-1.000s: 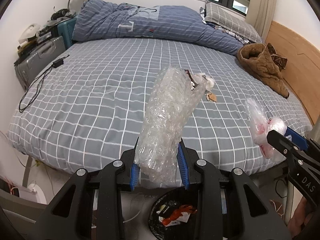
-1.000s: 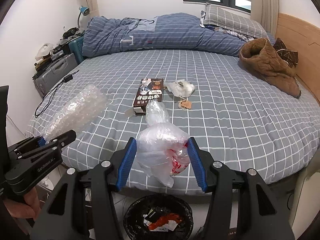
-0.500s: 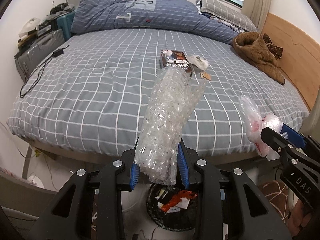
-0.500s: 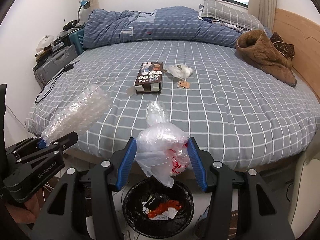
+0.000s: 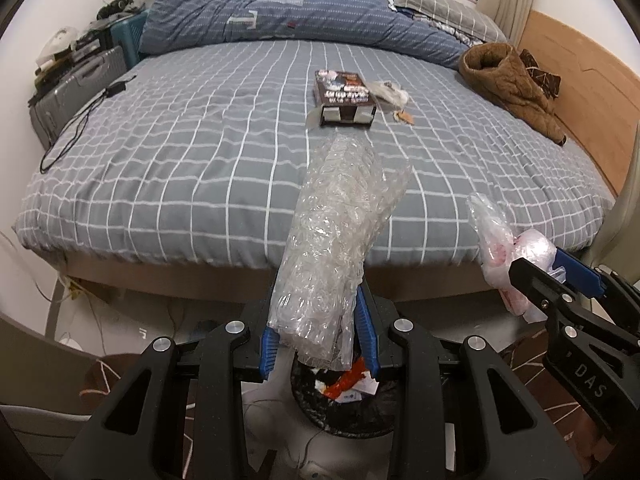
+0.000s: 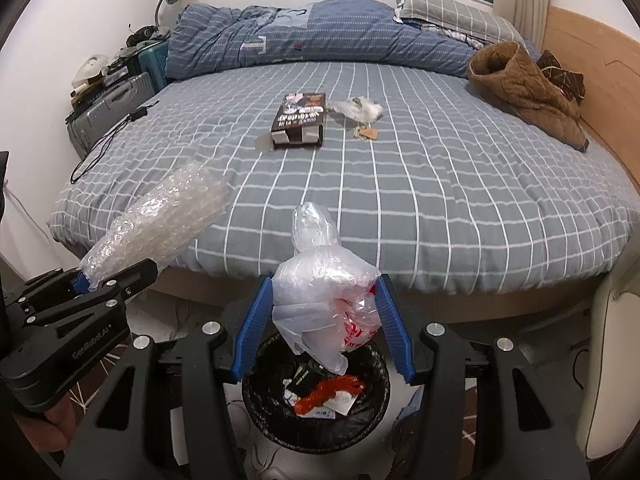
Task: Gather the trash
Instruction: 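Lift the bubble wrap and plastic bag and carry both over the bin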
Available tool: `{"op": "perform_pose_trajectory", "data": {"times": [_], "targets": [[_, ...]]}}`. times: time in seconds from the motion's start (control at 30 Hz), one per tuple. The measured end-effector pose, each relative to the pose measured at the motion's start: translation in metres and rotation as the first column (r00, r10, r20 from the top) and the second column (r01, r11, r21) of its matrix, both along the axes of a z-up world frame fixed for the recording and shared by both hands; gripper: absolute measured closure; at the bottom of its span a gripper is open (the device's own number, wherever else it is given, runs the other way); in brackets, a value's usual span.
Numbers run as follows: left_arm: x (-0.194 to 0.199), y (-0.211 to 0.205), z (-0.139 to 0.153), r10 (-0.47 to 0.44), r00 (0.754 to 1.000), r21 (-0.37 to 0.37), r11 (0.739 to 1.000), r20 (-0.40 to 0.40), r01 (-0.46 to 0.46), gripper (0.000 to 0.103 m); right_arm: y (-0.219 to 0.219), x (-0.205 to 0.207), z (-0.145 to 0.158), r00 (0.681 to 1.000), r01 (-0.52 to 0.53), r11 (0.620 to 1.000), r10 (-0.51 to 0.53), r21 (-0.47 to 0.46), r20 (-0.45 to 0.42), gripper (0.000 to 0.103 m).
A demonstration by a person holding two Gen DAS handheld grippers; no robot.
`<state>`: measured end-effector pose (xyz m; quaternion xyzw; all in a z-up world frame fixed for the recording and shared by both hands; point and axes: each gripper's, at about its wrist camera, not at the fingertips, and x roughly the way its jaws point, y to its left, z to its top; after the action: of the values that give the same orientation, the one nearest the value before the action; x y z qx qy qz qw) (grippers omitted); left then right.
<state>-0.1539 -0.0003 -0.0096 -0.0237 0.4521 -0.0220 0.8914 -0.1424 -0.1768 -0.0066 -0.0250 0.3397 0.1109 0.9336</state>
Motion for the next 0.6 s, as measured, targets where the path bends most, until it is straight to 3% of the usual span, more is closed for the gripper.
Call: {"op": "perform_pose_trajectory", "data": {"times": [0.6], "targets": [[-0.021, -0.001, -0.049, 0.007, 0.998, 0.013, 1.000, -0.060, -0.006, 0.071, -0.001, -0.008, -0.061, 0.996, 0.023, 1.000, -0.023, -0.005, -0.085, 0.051]]}}
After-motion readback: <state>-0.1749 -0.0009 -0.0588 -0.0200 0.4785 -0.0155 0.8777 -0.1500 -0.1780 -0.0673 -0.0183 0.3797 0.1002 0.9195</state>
